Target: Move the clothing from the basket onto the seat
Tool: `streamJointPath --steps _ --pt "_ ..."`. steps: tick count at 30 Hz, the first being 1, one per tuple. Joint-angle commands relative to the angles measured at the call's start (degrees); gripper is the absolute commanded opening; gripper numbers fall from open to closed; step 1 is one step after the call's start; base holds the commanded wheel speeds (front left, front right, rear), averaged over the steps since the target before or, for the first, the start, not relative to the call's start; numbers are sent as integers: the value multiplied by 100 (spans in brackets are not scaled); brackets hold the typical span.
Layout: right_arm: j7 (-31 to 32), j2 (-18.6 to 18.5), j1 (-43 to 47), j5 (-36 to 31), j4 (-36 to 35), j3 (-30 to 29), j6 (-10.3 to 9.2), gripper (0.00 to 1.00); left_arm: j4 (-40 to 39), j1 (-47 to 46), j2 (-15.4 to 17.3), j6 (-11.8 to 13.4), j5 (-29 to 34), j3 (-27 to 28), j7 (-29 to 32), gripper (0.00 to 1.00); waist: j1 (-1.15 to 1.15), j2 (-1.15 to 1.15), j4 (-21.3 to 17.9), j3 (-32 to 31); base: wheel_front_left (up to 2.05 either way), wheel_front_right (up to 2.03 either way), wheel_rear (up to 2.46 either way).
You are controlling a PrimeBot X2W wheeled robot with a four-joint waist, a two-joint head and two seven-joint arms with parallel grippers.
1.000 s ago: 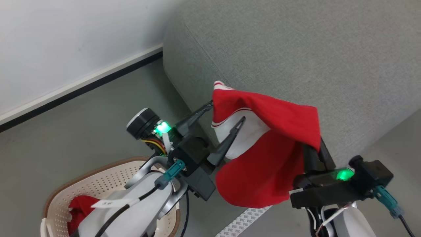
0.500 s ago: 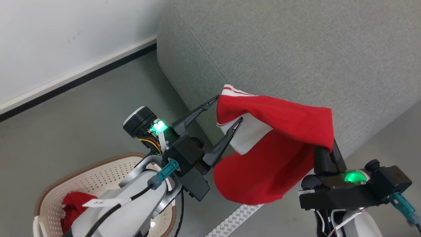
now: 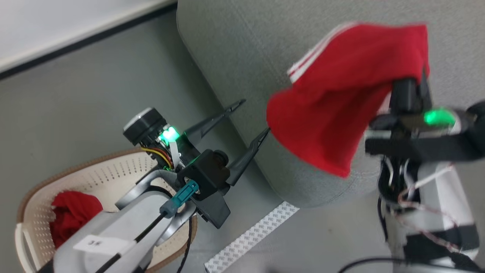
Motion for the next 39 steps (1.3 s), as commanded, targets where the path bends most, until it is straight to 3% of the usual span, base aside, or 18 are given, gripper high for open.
streamJointPath --steps 1,7,14,22,30,39 --pt "-6 13 -480 -60 75 -81 2 0 -215 -142 128 -22 71 27 130 100 -1 -1 81 656 0 0 0" --pt "-6 -357 -1924 -350 405 -682 2 0 -792 -463 311 -133 215 48 471 100 -1 -1 341 1335 0 0 0" --pt "-5 -1210 -3387 -432 697 -1317 2 0 -1168 -765 370 -248 286 35 695 100 -1 -1 628 1865 0 0 0" --pt "-5 -2066 -4240 -540 1176 -1759 2 0 -1322 -948 373 -294 345 -18 811 100 -1 -1 810 2219 0 0 0" --pt "-5 -2208 -3961 -871 1688 -1995 2 0 -1286 -1096 363 -307 334 -25 919 100 -1 -1 856 2355 0 0 0" --pt "-5 -1661 -3467 -1285 2712 -2834 2 0 -1360 -1044 635 -298 309 52 1057 100 -1 -1 818 2351 0 0 0"
